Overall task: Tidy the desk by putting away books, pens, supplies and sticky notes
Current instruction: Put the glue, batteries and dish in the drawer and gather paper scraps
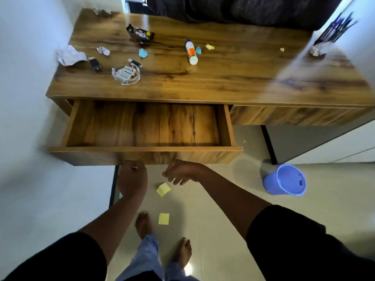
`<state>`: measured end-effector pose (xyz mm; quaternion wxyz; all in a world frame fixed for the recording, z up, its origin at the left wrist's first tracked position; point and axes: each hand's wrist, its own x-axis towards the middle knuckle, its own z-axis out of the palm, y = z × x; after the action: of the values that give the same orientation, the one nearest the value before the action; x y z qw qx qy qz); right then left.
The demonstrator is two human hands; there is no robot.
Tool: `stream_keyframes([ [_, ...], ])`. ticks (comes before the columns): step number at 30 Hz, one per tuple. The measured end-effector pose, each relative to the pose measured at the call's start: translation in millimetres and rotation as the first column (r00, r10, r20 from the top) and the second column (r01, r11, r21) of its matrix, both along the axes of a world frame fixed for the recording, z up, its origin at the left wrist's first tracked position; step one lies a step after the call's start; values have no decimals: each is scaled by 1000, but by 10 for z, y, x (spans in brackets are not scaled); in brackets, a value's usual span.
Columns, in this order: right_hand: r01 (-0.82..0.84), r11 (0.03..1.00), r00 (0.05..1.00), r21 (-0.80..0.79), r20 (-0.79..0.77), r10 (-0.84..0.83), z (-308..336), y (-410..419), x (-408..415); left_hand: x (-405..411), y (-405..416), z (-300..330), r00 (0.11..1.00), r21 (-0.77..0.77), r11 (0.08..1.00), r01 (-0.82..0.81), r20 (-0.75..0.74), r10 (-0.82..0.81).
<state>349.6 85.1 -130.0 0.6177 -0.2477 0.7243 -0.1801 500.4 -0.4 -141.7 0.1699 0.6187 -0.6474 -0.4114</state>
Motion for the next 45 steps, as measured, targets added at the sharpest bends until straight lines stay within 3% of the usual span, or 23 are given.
stream_keyframes([
  [1,-85,996,995,-31,-52,83,180,-25,8,62,19,68,991,-240,961,136,34,-132],
  [3,-163,979,981,-122,-127,147,521,-77,-4,110,-82,147,928,-481,799,361,100,-359],
  [6,-160,931,929,-329,-369,29,817,-159,-47,39,-411,250,806,-572,578,582,308,-506],
  [9,-250,909,760,-334,-649,-29,823,-228,-98,-73,-646,333,627,-451,438,778,507,-591],
  [11,-328,918,702,-222,-708,80,728,-258,-114,-87,-712,365,538,-302,447,842,526,-658],
  [13,-349,930,700,-118,-692,175,663,-235,-124,-77,-729,369,483,-203,448,871,525,-701],
  [17,-348,931,702,-111,-689,181,629,-130,-116,-114,-681,439,493,-164,483,860,508,-706],
  [24,-383,924,611,-9,-752,246,761,-80,62,-142,-665,621,430,-11,500,866,527,-733],
  [30,-421,905,621,53,-711,331,839,-93,117,-188,-622,694,436,80,562,823,546,-716],
  [38,-447,887,640,116,-651,408,816,-99,168,-192,-569,709,290,203,490,848,596,-749],
  [42,-424,895,688,143,-592,420,787,-133,138,-254,-598,730,313,331,532,779,530,-788],
  [45,-418,896,749,152,-500,434,814,-152,120,-292,-603,741,309,454,514,728,453,-836],
])
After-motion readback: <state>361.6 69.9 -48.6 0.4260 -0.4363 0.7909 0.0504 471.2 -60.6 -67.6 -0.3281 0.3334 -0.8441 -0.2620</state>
